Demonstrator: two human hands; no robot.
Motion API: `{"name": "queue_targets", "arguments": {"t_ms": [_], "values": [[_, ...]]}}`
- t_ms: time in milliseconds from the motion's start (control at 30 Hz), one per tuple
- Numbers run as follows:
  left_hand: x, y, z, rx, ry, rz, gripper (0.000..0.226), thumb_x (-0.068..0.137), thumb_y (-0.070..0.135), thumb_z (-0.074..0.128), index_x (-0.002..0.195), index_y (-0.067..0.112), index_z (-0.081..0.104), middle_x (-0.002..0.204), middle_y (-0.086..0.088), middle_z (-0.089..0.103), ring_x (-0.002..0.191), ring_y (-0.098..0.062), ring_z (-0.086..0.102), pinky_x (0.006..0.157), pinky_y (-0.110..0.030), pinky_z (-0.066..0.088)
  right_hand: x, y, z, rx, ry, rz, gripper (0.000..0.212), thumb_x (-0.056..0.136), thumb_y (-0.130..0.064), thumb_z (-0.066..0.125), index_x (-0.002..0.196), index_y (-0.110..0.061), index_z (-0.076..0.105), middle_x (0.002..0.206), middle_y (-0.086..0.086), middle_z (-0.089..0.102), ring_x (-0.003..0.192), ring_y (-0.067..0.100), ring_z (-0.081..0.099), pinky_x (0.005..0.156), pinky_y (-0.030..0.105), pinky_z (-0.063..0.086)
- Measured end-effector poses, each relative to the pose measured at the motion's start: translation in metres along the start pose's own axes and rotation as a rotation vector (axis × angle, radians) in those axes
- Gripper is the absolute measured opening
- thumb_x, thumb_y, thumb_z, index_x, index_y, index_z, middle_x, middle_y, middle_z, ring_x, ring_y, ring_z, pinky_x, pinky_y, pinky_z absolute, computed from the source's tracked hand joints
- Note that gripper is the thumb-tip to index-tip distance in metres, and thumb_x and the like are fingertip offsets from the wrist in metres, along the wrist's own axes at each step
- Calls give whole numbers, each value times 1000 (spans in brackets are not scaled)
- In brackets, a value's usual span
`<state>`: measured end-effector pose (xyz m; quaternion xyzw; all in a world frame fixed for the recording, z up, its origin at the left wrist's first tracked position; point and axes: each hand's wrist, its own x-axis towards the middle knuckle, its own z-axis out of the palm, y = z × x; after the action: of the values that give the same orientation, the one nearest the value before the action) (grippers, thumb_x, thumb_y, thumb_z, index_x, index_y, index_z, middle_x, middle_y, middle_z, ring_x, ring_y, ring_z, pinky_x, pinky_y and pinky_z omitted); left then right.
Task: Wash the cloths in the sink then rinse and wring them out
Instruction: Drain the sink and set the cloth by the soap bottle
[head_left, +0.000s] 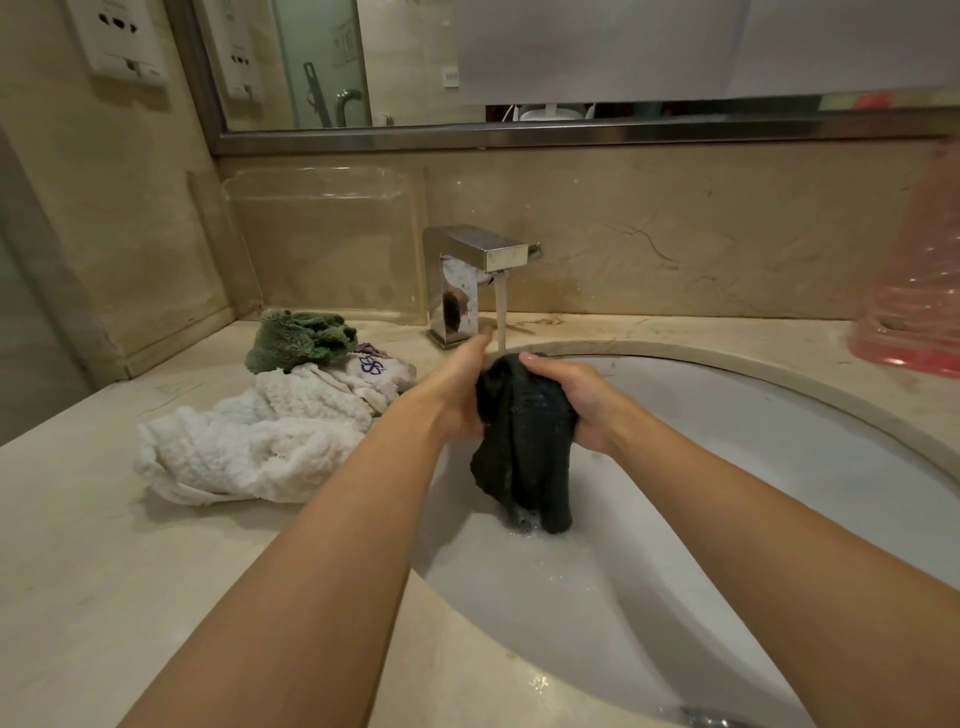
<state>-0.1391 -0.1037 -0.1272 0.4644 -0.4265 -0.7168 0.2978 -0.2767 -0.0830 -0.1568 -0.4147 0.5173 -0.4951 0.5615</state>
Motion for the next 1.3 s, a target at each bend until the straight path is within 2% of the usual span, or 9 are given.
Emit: {"name": "queue_targets", "arguments": {"t_ms": [167,233,467,567,667,733,900,1200,1300], "values": [[11,-4,-8,148,47,-166,96,88,77,27,139,-3,39,124,-20,60,115,-35,56,105,-50,39,-2,-6,-6,216,86,18,29,90,-32,64,105,-7,65,105,16,66,100,31,63,85,41,53],[10,-3,-10,249,74,-204,103,87,78,23,142,-8,33,114,-18,60,105,-29,57,104,-45,38,-3,-8,-6,272,107,19,31,90,-33,63,107,-7,65,105,17,66,98,31,63,80,41,52],[3,-2,-6,282,23,-51,66,90,65,41,121,9,56,122,-8,59,124,-29,48,110,-45,28,-5,-12,-6,327,77,27,39,90,-37,62,117,-8,63,111,18,66,100,34,63,75,41,51],[2,-2,-3,124,95,149,28,98,35,51,108,9,59,99,-6,64,103,-23,60,94,-38,45,-5,-13,-6,355,84,15,42,92,-39,59,120,-8,63,112,18,66,101,33,62,79,42,50],[2,0,-3,2,148,224,15,97,25,55,106,14,60,96,-6,66,87,-20,63,66,-32,51,-5,-12,-7,414,75,1,43,94,-43,53,118,-9,64,115,18,66,105,34,62,84,43,50],[2,2,-2,-66,164,227,21,97,29,54,109,14,62,101,-8,67,92,-23,63,67,-37,50,-6,-11,-7,427,79,-12,45,95,-48,49,108,-9,68,108,16,70,104,33,63,88,43,49],[7,3,-2,-75,100,189,55,97,56,36,127,15,57,122,-8,62,112,-23,56,99,-39,40,-12,-13,-4,448,96,-46,53,96,-55,39,95,-9,65,95,12,69,93,29,63,74,38,48],[0,3,5,-71,-27,241,66,96,61,33,141,15,47,131,-11,55,119,-27,53,91,-37,43,-16,-12,-7,485,144,-53,59,97,-57,35,92,-7,65,89,11,68,87,26,63,69,34,45],[-3,4,6,-68,-25,228,52,96,59,38,125,19,54,120,-11,59,108,-27,55,88,-39,42,-16,-11,-5,481,134,-34,60,96,-59,35,97,-8,66,97,11,68,93,26,63,70,36,47]]}}
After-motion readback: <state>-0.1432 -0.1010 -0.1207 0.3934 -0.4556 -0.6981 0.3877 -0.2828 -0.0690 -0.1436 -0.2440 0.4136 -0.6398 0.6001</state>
